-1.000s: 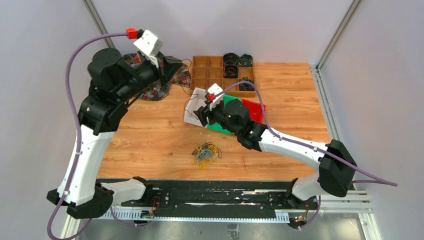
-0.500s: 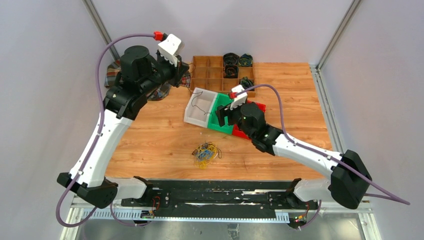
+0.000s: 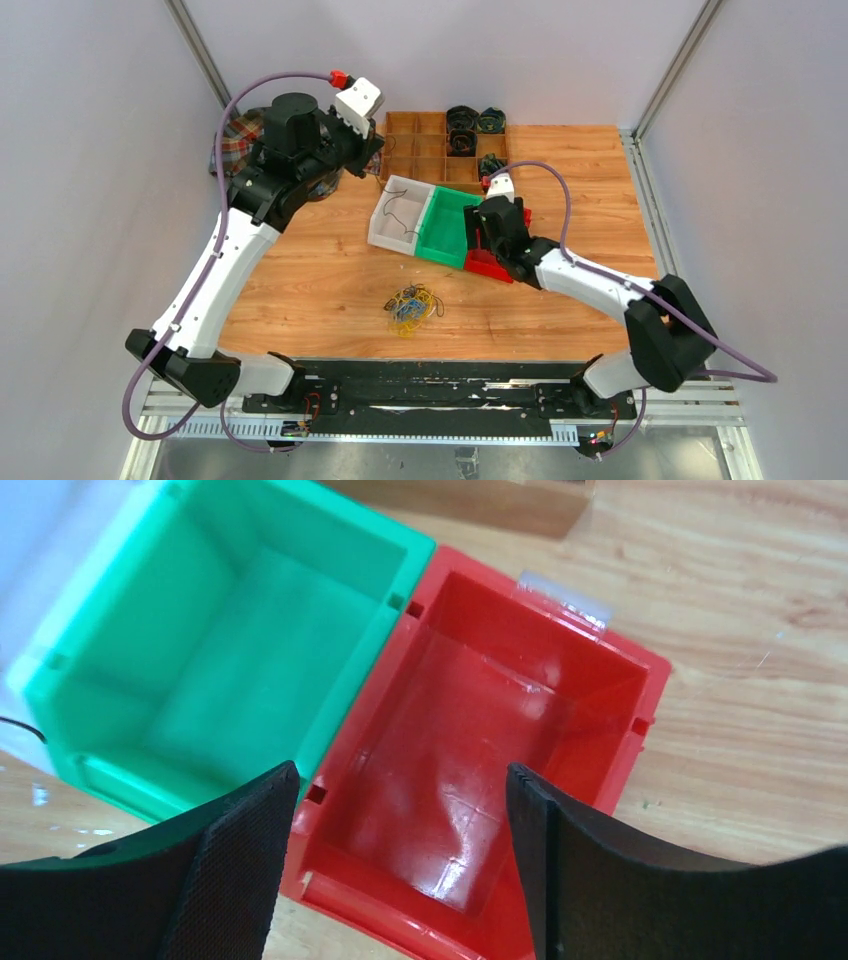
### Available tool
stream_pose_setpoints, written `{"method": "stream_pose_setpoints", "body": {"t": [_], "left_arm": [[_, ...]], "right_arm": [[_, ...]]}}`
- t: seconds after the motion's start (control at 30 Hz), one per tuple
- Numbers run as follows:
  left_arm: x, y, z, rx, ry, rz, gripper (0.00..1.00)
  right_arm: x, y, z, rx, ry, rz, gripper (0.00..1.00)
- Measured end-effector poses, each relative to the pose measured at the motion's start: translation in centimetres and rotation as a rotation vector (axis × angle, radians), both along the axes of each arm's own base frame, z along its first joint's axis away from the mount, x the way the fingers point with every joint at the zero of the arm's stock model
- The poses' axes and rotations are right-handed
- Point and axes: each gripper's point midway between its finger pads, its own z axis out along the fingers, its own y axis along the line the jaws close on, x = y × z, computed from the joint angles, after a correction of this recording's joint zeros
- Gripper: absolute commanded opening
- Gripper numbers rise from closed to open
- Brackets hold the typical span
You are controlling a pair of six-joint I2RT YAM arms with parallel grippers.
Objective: Untangle the cables
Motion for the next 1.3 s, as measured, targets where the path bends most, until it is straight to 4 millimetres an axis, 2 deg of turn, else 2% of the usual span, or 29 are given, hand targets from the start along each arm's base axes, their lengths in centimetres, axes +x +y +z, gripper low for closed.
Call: {"method": "stream_pose_setpoints", "body": {"t": [0.13, 0.3, 0.43, 0.57, 0.8, 1.03, 1.17, 1.3], "left_arm": [[0.7, 0.6, -0.4, 0.007, 0.008, 0.014, 0.0], [1.1, 1.6, -0.3, 0.014, 0.0, 0.037, 0.0], [0.7, 1.9, -0.1, 0.022, -0.006, 0.031, 0.0], [0.2, 2.2, 0.3, 0.03, -0.021, 0.029, 0.0], [0.0, 2.5, 0.3, 0.047, -0.039, 0.033, 0.0], [0.4, 3.1, -1.9, 0.098, -0.024, 0.054, 0.0], [0.6, 3.8, -3.4, 0.155, -0.026, 0.07, 0.0], [1.1, 4.3, -3.5, 0.2, -0.058, 0.086, 0.01]], "right_arm": [[0.8, -0.3, -3.1, -0.032, 0.1, -0.006, 0.71], [2.3, 1.2, -3.8, -0.018, 0.13, 0.019, 0.64], [2.4, 2.3, -5.7, -0.016, 0.183, 0.057, 0.56], [2.2, 3.6, -6.6, 0.004, 0.232, 0.101, 0.5], [2.1, 5.3, -6.6, 0.02, 0.249, 0.137, 0.48], [1.7, 8.4, -6.5, 0.031, 0.259, 0.191, 0.46], [1.6, 8.9, -6.5, 0.038, 0.26, 0.194, 0.46], [1.6, 9.0, -6.5, 0.04, 0.258, 0.197, 0.47]]}}
